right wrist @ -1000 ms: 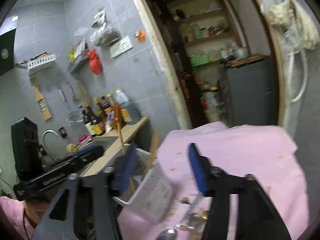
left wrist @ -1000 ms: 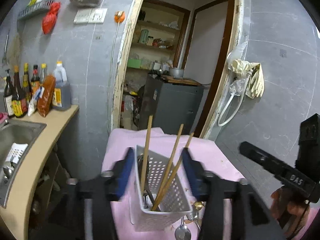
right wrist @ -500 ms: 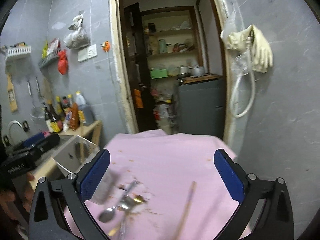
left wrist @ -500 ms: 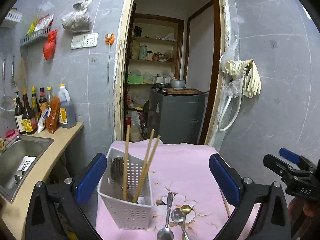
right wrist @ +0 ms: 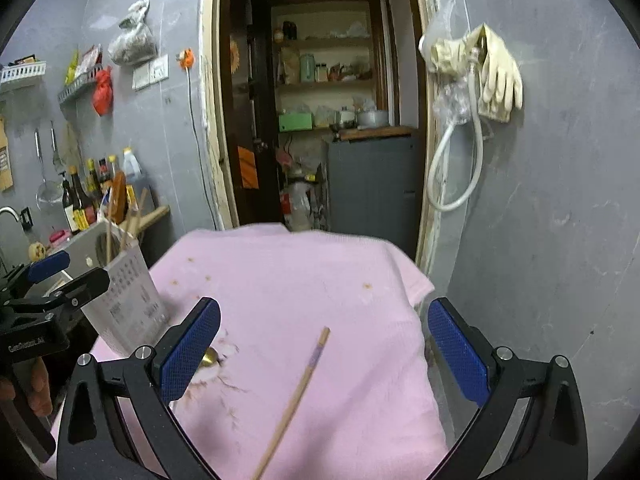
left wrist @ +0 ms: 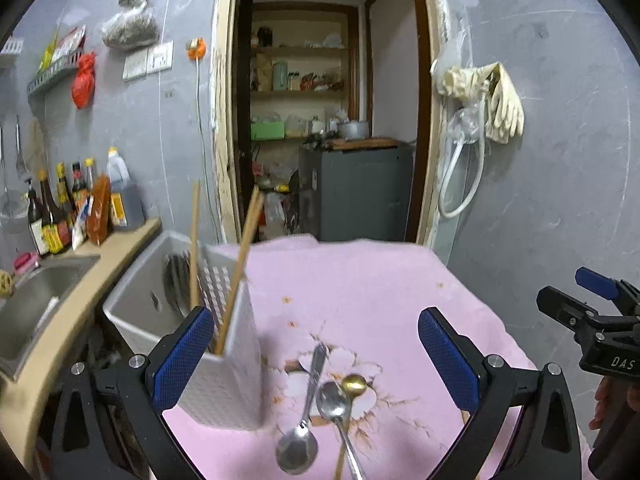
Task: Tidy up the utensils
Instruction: 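Move both tools back down to the spoons and last chopstick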
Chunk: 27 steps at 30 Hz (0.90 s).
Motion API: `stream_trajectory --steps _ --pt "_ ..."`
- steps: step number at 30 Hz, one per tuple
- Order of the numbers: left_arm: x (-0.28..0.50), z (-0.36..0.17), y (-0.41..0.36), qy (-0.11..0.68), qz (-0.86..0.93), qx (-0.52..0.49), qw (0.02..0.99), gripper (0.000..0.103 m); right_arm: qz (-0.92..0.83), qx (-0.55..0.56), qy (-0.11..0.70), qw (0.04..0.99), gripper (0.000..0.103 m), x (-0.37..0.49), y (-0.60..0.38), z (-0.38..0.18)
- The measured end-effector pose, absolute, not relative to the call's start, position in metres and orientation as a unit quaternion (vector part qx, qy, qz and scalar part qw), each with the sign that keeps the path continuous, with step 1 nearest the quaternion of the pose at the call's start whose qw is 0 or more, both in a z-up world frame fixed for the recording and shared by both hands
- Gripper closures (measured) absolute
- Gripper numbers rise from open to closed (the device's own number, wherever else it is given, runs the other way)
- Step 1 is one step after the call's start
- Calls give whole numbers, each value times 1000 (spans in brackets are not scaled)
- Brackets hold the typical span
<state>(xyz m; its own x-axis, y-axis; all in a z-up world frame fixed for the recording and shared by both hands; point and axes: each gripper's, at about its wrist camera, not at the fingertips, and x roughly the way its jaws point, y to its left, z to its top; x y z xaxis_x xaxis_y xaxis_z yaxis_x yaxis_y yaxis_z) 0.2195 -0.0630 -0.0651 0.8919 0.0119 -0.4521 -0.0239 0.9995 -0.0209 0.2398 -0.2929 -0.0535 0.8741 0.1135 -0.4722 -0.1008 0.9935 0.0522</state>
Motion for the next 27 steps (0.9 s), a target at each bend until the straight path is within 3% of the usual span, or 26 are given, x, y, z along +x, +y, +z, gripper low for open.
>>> stream_trajectory --steps 16,20,23,27 --pt "245 -148 -81 369 18 -56 928 0 141 31 388 910 2 310 -319 -149" --pt "251 -164 -82 388 12 -55 920 1 151 29 410 899 14 321 -309 -165" --pt "258 -171 -84 396 10 -56 916 12 162 29 431 887 30 332 -300 -179" --pt "267 -180 -81 410 7 -69 909 28 171 27 456 873 45 343 -290 -192"
